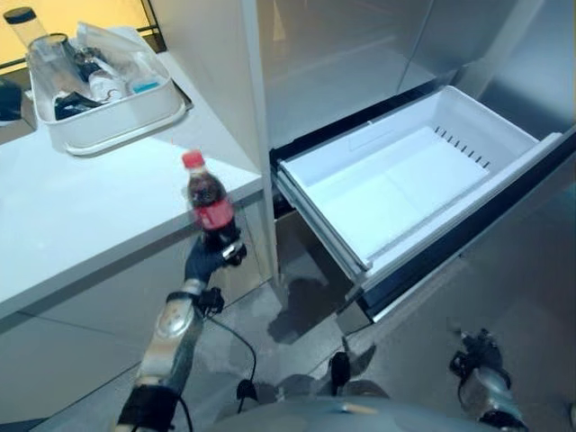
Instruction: Take the drinks into the refrigerator
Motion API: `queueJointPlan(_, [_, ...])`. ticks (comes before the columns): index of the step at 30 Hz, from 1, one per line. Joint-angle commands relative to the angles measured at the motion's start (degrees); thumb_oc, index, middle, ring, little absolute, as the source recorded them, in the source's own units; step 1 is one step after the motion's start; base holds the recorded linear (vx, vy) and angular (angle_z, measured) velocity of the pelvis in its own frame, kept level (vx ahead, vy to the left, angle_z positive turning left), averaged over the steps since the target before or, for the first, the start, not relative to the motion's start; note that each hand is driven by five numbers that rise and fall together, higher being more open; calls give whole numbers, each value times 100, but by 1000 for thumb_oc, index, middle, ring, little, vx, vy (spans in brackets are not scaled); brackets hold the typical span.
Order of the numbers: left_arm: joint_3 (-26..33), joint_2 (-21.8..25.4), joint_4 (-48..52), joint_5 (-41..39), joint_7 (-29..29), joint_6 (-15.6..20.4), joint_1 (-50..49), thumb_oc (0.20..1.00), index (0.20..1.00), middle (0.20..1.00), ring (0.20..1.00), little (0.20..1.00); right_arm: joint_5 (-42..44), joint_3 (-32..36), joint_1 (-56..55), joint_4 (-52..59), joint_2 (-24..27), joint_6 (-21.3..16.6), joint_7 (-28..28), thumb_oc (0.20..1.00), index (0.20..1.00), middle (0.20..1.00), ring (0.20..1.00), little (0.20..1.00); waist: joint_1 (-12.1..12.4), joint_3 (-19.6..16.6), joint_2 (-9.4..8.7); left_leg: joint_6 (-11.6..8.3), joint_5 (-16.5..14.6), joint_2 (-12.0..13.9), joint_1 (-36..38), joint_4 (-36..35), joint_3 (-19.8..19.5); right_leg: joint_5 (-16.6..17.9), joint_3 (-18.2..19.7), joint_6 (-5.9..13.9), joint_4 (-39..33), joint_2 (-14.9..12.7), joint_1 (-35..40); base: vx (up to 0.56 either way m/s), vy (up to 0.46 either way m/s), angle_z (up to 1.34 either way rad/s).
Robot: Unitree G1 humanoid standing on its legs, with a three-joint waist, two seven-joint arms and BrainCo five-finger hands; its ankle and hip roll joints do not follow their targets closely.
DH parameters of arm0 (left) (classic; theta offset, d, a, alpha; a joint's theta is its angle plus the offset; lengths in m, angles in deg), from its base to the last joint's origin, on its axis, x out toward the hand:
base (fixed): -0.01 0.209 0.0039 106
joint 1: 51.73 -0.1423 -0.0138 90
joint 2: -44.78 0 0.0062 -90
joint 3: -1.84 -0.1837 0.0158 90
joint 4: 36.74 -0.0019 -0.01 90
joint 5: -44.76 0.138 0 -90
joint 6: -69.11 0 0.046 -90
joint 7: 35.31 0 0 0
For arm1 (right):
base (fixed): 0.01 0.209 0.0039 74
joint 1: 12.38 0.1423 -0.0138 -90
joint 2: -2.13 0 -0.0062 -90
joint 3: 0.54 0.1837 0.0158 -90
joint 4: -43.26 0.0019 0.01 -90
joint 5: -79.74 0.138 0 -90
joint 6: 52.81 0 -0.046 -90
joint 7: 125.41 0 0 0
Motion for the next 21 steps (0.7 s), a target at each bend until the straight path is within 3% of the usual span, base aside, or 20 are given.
queueJointPlan(1, [439,-6,606,-236,-49,697,504,200,200,200,200,200,54,346,412,426,277,-629,-309,1000,1000,1000,1000,1000,-28,-181,-111,205,-296,-184,-162,5,-287,-328,-312,383,55,-194,398,0,0,0])
queueJointPlan(9, [495,-91,795,-242,-76,596,417,200,200,200,200,200,-486,695,608,2520,258,-919,-760,1000,1000,1000,1000,1000,-73,-256,-116,234,-359,-172,-71,5,-241,-334,-272,367,55,-180,430,0,0,0])
queueJointPlan(10, [498,-99,874,-251,-65,562,397,200,200,200,200,200,-740,701,615,3315,129,-910,-806,1000,1000,1000,1000,1000,-91,-262,-114,247,-366,-178,-58,5,-234,-331,-258,361,55,-175,440,0,0,0])
queueJointPlan(13, [509,-82,964,-245,-82,536,382,200,200,200,200,200,-1033,663,618,3756,79,-849,-784,1000,1000,1000,1000,1000,-87,-270,-119,260,-377,-182,-43,5,-232,-340,-252,356,55,-172,453,0,0,0])
queueJointPlan(18, [576,-107,1042,-100,-32,629,352,200,200,200,200,200,-1643,418,736,5168,75,-846,-467,1000,1000,1000,1000,1000,-49,-293,-137,281,-386,-183,-4,5,-227,-354,-253,346,55,-166,483,4,0,-1])
queueJointPlan(21, [597,-106,1076,62,94,705,329,200,200,200,200,200,-1742,18,884,6048,151,-912,22,1000,1000,1000,1000,1000,6,-297,-168,282,-382,-177,25,5,-247,-356,-269,332,55,-159,518,0,0,0])
